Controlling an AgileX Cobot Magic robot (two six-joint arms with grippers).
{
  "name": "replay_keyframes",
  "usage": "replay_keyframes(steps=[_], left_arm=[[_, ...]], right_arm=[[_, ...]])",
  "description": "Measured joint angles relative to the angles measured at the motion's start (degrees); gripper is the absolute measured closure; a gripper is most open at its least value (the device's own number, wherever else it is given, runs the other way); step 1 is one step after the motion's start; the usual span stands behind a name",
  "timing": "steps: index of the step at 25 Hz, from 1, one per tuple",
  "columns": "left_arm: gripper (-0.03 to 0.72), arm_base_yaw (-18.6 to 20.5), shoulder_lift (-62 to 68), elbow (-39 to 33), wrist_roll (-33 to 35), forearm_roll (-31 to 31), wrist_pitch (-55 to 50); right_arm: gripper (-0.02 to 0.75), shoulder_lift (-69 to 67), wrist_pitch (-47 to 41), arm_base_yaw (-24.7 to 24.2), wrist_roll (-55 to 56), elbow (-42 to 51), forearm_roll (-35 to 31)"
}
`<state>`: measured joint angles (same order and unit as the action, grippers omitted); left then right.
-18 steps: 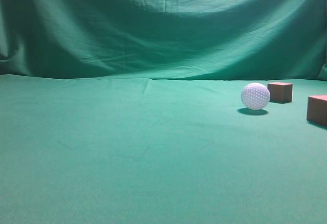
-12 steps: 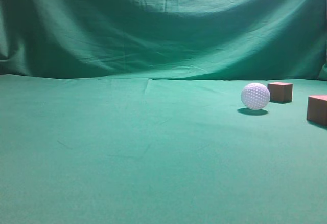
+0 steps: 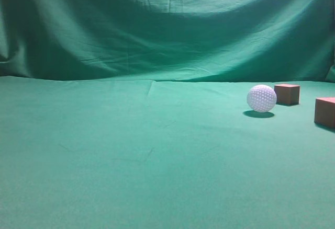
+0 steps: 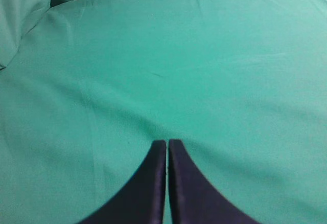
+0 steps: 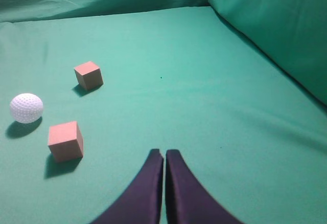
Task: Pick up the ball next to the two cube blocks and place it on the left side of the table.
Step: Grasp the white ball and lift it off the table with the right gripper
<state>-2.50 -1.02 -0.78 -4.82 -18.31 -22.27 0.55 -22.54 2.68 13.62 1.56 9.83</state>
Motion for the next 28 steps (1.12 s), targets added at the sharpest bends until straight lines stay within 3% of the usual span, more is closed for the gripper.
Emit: replay_keyframes(steps=[6, 13, 15, 21, 28], left_arm=[[0.688, 0.0, 0.0, 0.0, 0.0, 0.0, 0.0], [0.688, 0.0, 0.0, 0.0, 0.0, 0.0, 0.0], [0.688, 0.0, 0.0, 0.0, 0.0, 0.0, 0.0], [0.688, 0.0, 0.0, 0.0, 0.0, 0.0, 0.0], [0.688, 0.0, 0.0, 0.0, 0.0, 0.0, 0.0]], right_arm=[[0.738, 0.0, 2.8, 0.0, -1.4, 0.1, 2.8], [0.738, 0.0, 31.8, 0.0, 3.1, 0.1, 2.9], [0.738, 0.0, 36.5, 0.0, 6.2, -0.3, 3.3], [0.738, -5.2, 10.8, 0.0, 12.2, -17.0, 3.5], [0.738, -23.7, -10.9, 2.4, 1.7, -32.5, -0.8]])
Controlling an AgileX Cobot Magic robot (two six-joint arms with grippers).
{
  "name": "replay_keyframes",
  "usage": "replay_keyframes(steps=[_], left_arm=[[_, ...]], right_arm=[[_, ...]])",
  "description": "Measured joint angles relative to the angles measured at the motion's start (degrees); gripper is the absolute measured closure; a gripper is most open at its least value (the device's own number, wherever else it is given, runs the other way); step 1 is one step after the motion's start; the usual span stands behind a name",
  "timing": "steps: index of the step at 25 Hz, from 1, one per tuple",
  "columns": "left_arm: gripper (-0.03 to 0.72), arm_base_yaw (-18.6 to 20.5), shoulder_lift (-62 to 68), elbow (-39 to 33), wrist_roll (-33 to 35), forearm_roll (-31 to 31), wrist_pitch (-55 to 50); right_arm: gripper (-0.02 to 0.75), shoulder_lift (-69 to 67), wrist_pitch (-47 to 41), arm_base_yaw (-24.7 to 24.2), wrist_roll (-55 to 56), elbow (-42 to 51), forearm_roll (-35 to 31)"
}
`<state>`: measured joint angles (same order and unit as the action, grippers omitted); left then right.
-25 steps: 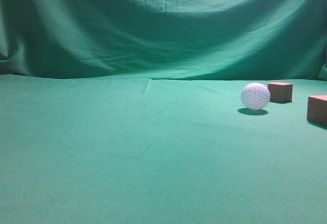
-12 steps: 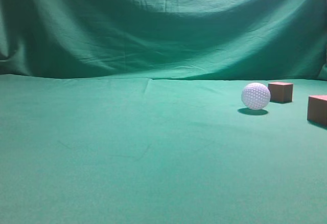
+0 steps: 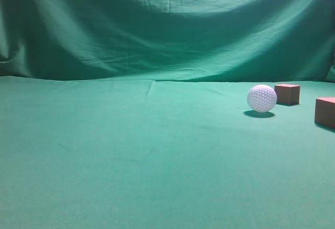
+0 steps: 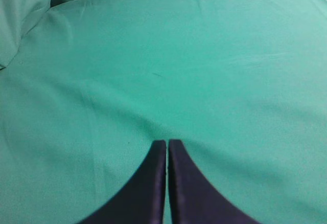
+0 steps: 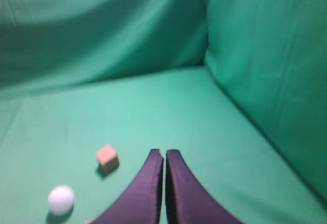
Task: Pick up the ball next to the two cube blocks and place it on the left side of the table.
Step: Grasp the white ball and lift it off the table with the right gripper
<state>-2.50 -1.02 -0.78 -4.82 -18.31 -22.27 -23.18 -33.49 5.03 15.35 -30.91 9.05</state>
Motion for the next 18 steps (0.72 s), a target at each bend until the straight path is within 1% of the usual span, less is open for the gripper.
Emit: replay_keyframes(steps=[3, 5, 9, 11, 13, 15, 18], left_arm=[[0.688, 0.0, 0.0, 0.0, 0.0, 0.0, 0.0], [0.688, 0.0, 0.0, 0.0, 0.0, 0.0, 0.0], [0.688, 0.0, 0.0, 0.0, 0.0, 0.0, 0.0], [0.688, 0.0, 0.0, 0.0, 0.0, 0.0, 0.0], [0.688, 0.0, 0.0, 0.0, 0.0, 0.0, 0.0], [0.688, 0.0, 0.0, 0.0, 0.0, 0.0, 0.0], [0.688, 0.0, 0.0, 0.0, 0.0, 0.0, 0.0]], right_arm=[[0.738, -6.5, -5.1, 5.0, -6.3, -3.4, -3.2], [0.738, -10.9, -8.8, 8.5, -8.4, -5.7, -3.9], [0.738, -20.7, -17.7, 13.6, -10.8, -10.7, -5.5], [0.738, -25.8, -21.1, 15.1, -11.4, -13.5, -6.9], [0.738, -30.2, -22.3, 16.0, -11.7, -15.8, -9.0], [0.738, -34.8, -22.1, 16.0, -11.7, -17.8, -10.8], [0.738, -41.6, -19.9, 16.0, -11.8, -20.0, -11.4]])
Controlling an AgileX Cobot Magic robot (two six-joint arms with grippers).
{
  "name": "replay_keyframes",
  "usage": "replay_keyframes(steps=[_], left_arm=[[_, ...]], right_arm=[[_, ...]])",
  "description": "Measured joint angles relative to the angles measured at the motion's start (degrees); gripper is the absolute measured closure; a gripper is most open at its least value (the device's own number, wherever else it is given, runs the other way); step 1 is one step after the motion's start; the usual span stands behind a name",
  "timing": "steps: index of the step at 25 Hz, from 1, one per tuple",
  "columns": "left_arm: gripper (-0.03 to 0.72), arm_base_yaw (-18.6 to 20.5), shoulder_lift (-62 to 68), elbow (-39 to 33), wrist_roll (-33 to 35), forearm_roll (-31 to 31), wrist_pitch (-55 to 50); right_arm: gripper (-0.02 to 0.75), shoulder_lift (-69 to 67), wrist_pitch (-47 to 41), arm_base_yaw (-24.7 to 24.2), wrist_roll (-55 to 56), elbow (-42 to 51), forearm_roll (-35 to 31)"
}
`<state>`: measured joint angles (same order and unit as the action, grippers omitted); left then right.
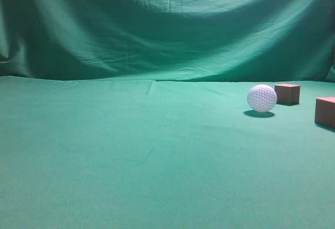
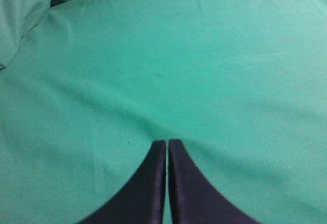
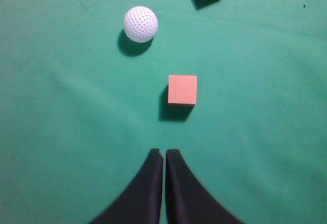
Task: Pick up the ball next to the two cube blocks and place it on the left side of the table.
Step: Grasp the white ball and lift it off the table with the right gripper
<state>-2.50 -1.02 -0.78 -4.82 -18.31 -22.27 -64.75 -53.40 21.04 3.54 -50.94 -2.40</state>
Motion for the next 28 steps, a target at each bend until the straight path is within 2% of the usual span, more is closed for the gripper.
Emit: replay_keyframes(steps=[1, 5, 7, 10, 12, 19, 20, 21, 28], left_arm=[[0.688, 0.0, 0.0, 0.0, 0.0, 0.0, 0.0], [0.688, 0.0, 0.0, 0.0, 0.0, 0.0, 0.0], [0.688, 0.0, 0.0, 0.0, 0.0, 0.0, 0.0], [0.688, 0.0, 0.0, 0.0, 0.0, 0.0, 0.0], [0.688, 0.0, 0.0, 0.0, 0.0, 0.0, 0.0], [0.688, 0.0, 0.0, 0.0, 0.0, 0.0, 0.0], [0.688, 0.0, 0.0, 0.0, 0.0, 0.0, 0.0], [0.688, 0.0, 0.0, 0.0, 0.0, 0.0, 0.0], [0.688, 0.0, 0.0, 0.0, 0.0, 0.0, 0.0]], right_arm=[[0.738, -2.4, 0.9, 0.0, -0.1, -0.7, 0.0], [0.548, -10.5, 6.8, 0.0, -0.5, -2.0, -1.1], [0.422, -14.3, 10.4, 0.0, -3.4, -2.1, -2.8], [0.241, -19.6, 13.4, 0.0, -10.5, -3.5, -9.0], [0.162, -22.9, 14.8, 0.1, -14.2, -5.3, -13.4], [0.161, -35.5, 16.8, 0.1, -17.9, -12.7, -16.0], [0.208, -36.9, 16.8, 0.1, -17.9, -13.4, -16.0], [0.217, -38.6, 17.0, 0.1, -18.0, -14.3, -16.0], [0.211, -44.7, 18.8, 0.1, -18.7, -17.7, -13.0]])
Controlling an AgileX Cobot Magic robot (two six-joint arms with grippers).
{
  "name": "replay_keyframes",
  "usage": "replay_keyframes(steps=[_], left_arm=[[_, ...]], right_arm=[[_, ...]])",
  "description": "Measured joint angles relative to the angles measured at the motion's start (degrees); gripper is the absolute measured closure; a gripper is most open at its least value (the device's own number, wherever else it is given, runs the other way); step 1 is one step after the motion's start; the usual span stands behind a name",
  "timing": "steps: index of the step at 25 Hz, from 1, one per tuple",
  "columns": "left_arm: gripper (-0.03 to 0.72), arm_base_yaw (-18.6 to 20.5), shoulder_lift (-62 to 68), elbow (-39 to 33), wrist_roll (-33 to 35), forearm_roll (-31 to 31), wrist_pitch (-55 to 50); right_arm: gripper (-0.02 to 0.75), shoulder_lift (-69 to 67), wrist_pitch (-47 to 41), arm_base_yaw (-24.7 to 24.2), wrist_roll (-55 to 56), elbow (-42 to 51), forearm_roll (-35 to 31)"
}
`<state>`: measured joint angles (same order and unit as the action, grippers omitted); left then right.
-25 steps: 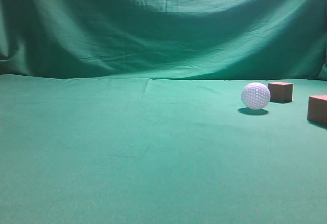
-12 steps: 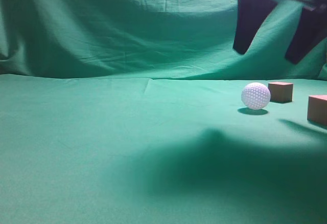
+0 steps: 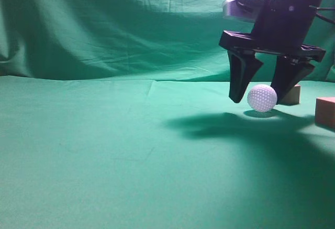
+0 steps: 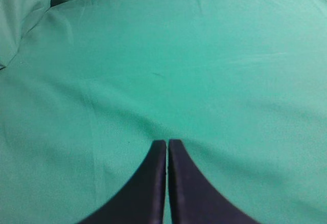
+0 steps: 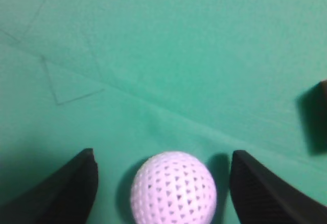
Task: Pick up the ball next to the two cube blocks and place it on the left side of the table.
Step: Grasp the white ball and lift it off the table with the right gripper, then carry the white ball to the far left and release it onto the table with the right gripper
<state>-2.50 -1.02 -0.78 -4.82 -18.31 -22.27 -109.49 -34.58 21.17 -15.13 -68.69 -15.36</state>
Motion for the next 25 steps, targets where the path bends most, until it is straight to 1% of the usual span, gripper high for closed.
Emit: replay_keyframes(steps=[1, 2, 4, 5, 6, 9, 11, 14, 16, 18, 21, 24, 25], left_arm=[[0.688, 0.0, 0.0, 0.0, 0.0, 0.0, 0.0], [0.688, 0.0, 0.0, 0.0, 0.0, 0.0, 0.0], [0.688, 0.0, 0.0, 0.0, 0.0, 0.0, 0.0], [0.688, 0.0, 0.0, 0.0, 0.0, 0.0, 0.0], [0.688, 0.0, 0.0, 0.0, 0.0, 0.0, 0.0], [0.688, 0.0, 0.0, 0.0, 0.0, 0.0, 0.0], [0.688, 0.0, 0.0, 0.0, 0.0, 0.0, 0.0], [0.688, 0.0, 0.0, 0.0, 0.0, 0.0, 0.0], [0.688, 0.0, 0.0, 0.0, 0.0, 0.0, 0.0], [0.688, 0.0, 0.0, 0.0, 0.0, 0.0, 0.0], [0.688, 0.0, 0.0, 0.0, 0.0, 0.0, 0.0], [0.688, 0.0, 0.0, 0.0, 0.0, 0.0, 0.0], [0.688, 0.0, 0.0, 0.0, 0.0, 0.0, 0.0]], right_arm=[[0.266, -0.1, 0.0, 0.0, 0.0, -0.2, 1.0], [0.305, -0.1, 0.2, 0.0, -0.1, -0.3, 1.9], [0.426, -0.1, 0.5, 0.0, -0.1, -0.4, 3.3], [0.445, -0.1, 0.7, 0.0, -0.2, -0.4, 4.3], [0.433, -0.1, 0.8, 0.0, -0.2, -0.4, 5.1], [0.433, -0.1, -0.1, 0.0, -0.2, -1.4, 6.1], [0.433, -0.1, -3.2, 0.0, -0.2, -3.9, 4.6], [0.433, -0.1, -8.3, 0.0, -1.7, -10.7, -3.4], [0.433, -0.1, -10.1, 0.9, -4.7, -15.9, -10.5], [0.433, -0.1, -9.6, 3.3, -10.4, -20.0, -16.2], [0.433, -0.7, -4.0, 10.3, -18.4, -24.5, -22.4], [0.433, -4.2, 3.0, 18.9, -22.1, -29.4, -24.4], [0.433, -6.3, 4.8, 21.0, -22.4, -31.7, -24.7]])
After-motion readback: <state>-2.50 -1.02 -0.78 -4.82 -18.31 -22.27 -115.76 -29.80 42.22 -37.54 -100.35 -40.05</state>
